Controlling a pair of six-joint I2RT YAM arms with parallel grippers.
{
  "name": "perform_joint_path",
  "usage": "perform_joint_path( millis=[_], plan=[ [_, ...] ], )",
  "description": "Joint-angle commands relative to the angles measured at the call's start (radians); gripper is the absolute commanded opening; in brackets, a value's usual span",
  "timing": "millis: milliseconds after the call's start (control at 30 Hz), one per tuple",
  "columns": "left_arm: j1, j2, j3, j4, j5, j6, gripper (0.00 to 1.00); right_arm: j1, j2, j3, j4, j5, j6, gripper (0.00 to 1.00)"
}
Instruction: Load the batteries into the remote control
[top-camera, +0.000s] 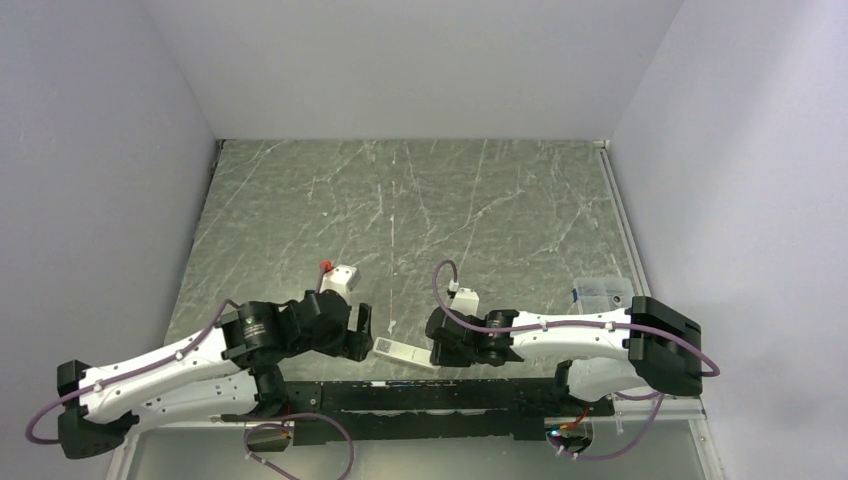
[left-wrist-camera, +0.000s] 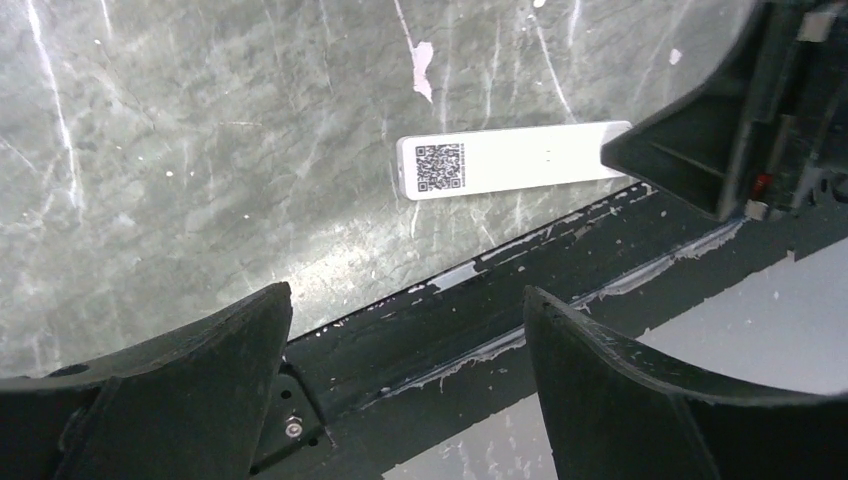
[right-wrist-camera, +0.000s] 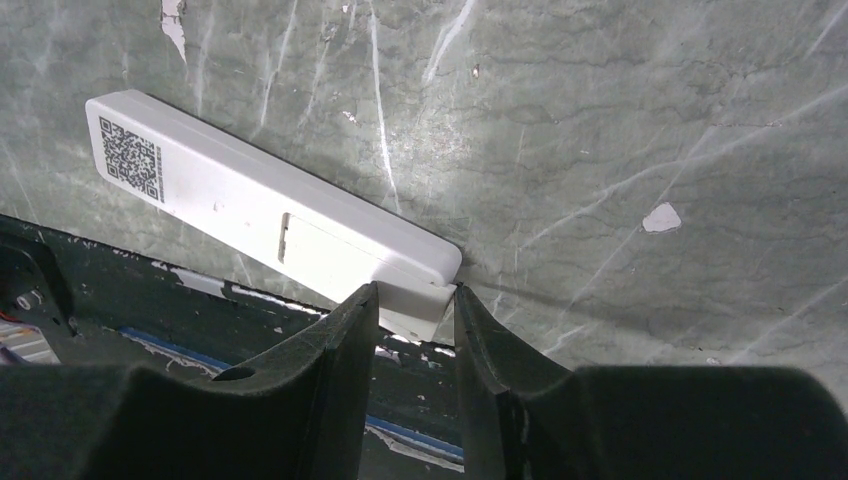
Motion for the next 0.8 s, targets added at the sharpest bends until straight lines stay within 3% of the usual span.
perform_joint_path(
  millis=[0, 300, 567, 767],
  plan=[
    [0.077, 0.014, -0.067, 0.14, 0.105, -0.015, 0.89, 0.006, 0.018, 0.011, -0.031, 0.017, 0.023, 0.35],
    [0.276, 0.063, -0.203, 0.331, 0.322, 0.043, 0.81, 0.013, 0.01, -0.002, -0.04, 0.018, 0.058, 0.35],
    [0.32, 0.126, -0.26, 0.456, 0.416, 0.059, 0.65, 0.018, 0.009, -0.005, -0.047, 0.02, 0.077, 0.34],
    [0.332, 0.161, -0.308, 0.502, 0.434, 0.055, 0.62, 0.022, 0.012, -0.002, -0.051, 0.019, 0.089, 0.32]
  ],
)
